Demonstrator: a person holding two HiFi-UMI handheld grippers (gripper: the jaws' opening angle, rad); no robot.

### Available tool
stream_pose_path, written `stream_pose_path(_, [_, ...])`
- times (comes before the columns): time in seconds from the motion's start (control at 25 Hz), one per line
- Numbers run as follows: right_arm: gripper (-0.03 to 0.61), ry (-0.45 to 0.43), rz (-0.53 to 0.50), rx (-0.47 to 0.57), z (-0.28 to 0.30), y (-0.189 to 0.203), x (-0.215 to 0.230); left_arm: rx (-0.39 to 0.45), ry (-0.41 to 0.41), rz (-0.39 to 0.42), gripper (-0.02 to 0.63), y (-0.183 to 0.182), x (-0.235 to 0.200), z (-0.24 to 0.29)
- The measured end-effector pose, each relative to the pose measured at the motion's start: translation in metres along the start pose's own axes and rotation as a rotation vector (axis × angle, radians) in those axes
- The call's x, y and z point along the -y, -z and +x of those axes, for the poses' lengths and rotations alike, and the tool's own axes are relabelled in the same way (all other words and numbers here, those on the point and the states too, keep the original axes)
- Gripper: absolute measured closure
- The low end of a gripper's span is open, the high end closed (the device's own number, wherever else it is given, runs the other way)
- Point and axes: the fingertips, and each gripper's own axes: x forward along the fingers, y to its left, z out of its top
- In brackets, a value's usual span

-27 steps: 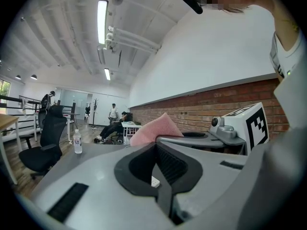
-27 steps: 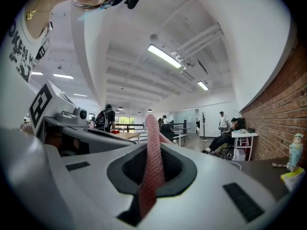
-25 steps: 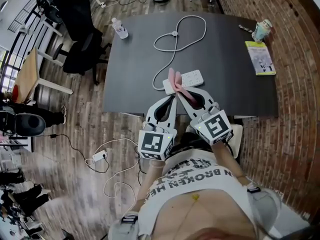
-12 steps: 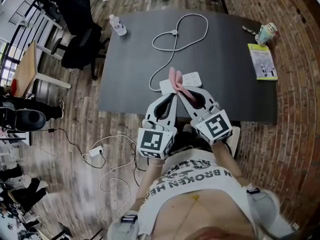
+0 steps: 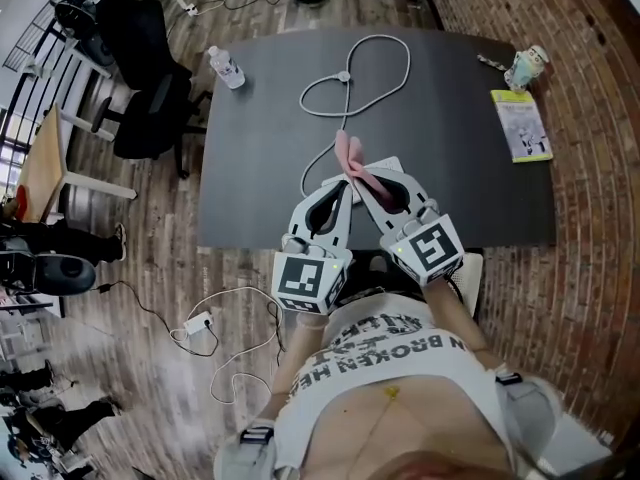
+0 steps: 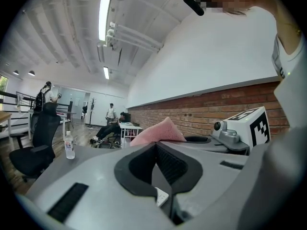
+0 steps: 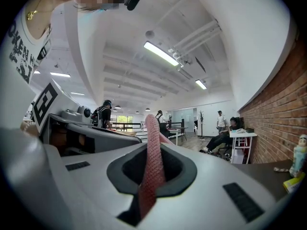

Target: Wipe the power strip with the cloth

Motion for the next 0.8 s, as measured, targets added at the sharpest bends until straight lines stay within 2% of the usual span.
stream_pose_path(0.48, [0.561,0.047,-0.017,0.001,0.076,0.002,-0.009,-0.004,0.069,0.004,0.607,0.001,-0.073,0.006])
stream_pose_path(0.8, [0.561,0.117,-0.013,-0.025,0.095,0.013,-0.008,-0.026,0.129,-0.007,0.607,0.011,-0.099,0.010])
